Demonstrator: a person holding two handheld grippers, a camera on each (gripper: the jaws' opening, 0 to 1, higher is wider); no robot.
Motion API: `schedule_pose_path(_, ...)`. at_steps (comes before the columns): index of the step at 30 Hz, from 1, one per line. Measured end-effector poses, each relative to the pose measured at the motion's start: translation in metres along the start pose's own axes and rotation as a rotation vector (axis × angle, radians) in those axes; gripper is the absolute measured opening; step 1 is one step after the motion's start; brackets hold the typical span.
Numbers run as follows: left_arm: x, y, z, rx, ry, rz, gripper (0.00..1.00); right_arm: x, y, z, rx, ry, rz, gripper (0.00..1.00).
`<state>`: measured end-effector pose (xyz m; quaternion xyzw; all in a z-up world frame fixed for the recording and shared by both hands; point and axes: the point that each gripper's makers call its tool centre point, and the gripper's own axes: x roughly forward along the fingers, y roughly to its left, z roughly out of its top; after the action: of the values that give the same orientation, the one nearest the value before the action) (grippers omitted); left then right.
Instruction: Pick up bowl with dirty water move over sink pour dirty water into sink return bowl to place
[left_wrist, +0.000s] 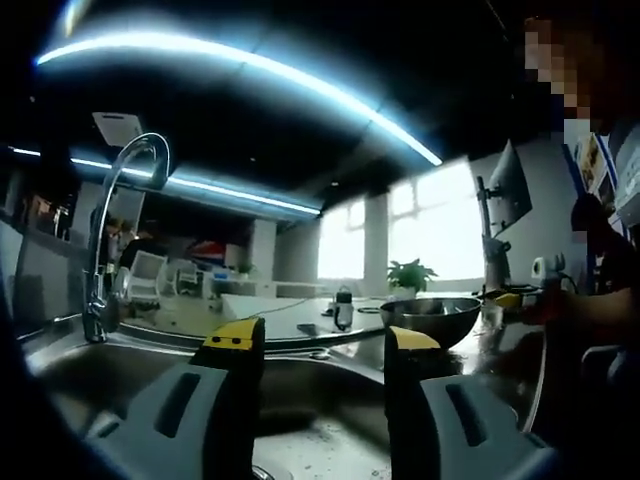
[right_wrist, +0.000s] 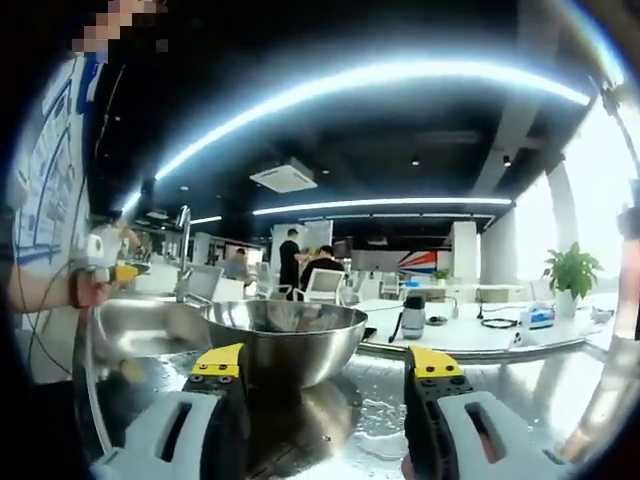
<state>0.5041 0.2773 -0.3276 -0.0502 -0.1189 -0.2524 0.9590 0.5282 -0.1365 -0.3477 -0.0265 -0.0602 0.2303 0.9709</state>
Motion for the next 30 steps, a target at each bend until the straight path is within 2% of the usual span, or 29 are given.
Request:
schedule_pose_path(10,0.002,-0.005,-0.012,0.036,0.067,-0.031,0.46,0.0,0.0,-0.005,-0.01,0.024,0.001,0.62)
schedule_pose_path(23,-0.001,0.001,-0.001,0.008,0.006,-0.005,0.48,-0.002,0.0,-0.004,-0.017,0.02,-0.001,0.58)
schedule_pose_path(30,0.0,-0.004,-0.007,0.047,0.035,-0.02,0.48,-0.003,-0.002,-0.001,-0.007,0.006,-0.007,0.58)
